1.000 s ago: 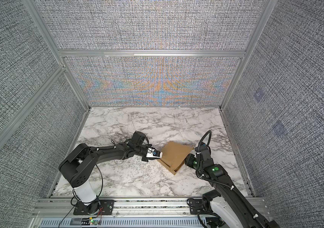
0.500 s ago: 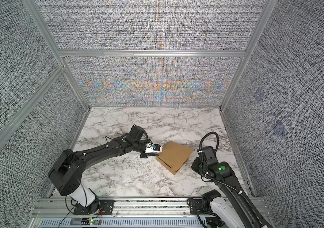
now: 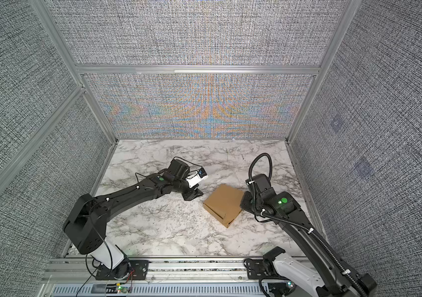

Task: Assemble paper box
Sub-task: Close the paper box at the center of the table.

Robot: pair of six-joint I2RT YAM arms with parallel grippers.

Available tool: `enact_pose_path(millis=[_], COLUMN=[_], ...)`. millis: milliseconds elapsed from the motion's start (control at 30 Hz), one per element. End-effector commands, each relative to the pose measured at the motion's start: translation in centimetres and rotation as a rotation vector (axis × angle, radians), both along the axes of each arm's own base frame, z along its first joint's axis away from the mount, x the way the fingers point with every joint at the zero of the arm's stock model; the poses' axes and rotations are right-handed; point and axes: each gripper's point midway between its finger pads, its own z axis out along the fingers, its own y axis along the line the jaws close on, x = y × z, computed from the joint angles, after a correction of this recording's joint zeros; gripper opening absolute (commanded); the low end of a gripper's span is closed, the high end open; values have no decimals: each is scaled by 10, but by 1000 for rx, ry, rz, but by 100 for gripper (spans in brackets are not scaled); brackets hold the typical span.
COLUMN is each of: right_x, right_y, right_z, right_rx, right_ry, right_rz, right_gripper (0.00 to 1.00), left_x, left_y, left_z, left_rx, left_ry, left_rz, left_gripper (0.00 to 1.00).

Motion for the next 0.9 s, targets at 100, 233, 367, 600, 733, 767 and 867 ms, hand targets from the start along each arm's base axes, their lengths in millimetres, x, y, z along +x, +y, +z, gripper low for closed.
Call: enact_pose_path(millis=[100, 233, 367, 600, 733, 767, 867], right_x=[5, 7, 8, 7, 4, 4, 5], right_y=[2, 8, 11, 9, 12, 14, 14], right_z=[-24, -32, -43, -53, -62, -63, -66], right_rx=[33, 55, 56, 53, 87, 96, 96], right_ry=[-23, -9, 17, 28, 39, 38, 31], right_rz=[-38, -31, -22, -21, -31, -25, -24], right_gripper=[23, 23, 23, 23, 23, 23, 23], left_x=[9, 17, 23, 20, 15, 14, 12], left_y=[-9, -13, -16, -32, -36, -36, -36], left_z=[-3, 0, -2, -8, -17, -19, -29], left_rx=[-47, -28, 0, 40, 80, 83, 93], left_ry=[26, 5, 0, -19, -42, -43, -42], left_rz=[58, 61, 72, 50, 28, 26, 25], left_gripper=[64, 99, 99, 99, 99, 99, 99])
